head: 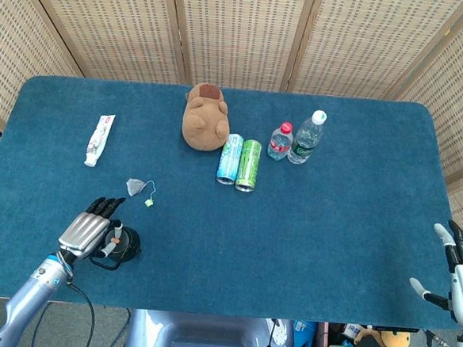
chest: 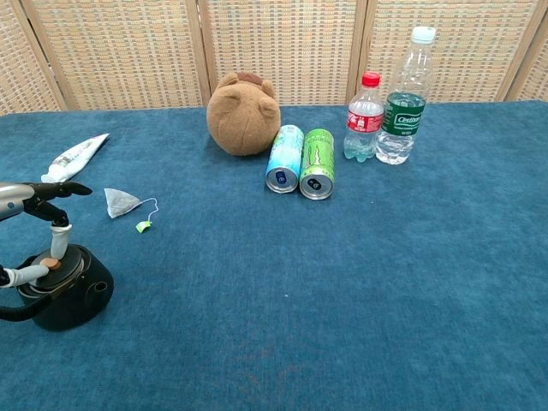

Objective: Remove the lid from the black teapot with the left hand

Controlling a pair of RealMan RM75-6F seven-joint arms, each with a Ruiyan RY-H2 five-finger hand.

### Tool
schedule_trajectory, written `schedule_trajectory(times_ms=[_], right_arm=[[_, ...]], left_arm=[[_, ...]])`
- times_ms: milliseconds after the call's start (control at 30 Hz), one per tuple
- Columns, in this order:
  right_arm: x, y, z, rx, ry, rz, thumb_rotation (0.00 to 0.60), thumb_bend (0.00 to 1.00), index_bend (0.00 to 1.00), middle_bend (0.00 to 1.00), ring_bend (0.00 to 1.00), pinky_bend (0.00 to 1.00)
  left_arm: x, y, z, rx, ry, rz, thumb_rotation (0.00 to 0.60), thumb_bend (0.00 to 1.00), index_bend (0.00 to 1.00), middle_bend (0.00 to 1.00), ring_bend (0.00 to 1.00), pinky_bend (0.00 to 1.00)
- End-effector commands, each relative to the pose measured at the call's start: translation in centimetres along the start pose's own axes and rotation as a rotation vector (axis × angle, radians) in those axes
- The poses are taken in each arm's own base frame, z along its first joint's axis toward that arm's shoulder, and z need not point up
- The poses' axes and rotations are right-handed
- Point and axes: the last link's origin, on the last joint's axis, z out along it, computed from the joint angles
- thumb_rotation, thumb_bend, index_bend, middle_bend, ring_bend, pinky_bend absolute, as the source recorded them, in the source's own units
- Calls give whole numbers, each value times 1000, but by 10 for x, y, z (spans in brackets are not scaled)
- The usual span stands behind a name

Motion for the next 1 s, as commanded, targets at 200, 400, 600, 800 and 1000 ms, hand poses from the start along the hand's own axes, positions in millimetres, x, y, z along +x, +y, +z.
schedule_trajectory(times_ms=[200,400,600,800,1000], right_arm=[[-1,0,0,1,-3,-2,600,0,0,0,0,0],[-2,-1,0,3,-6,-5,600,0,0,0,0,0],[-3,-3,-1,6,-9,-9,600,0,0,0,0,0],[-5,-4,-1,8,-16,-15,600,0,0,0,0,0],[-6,-3,0,4,-18,-19,600,0,0,0,0,0]], left_arm=[[31,2,-2,-11,88,-56,600,401,575,0,0,0],[53,-22,-4,52,135,-95,600,403,575,0,0,0],[37,-59,-1,134,75,-123,600,401,576,0,0,0],[9,-88,8,181,18,-154,600,402,576,0,0,0],[-5,-89,19,168,-5,-170,600,402,576,0,0,0]])
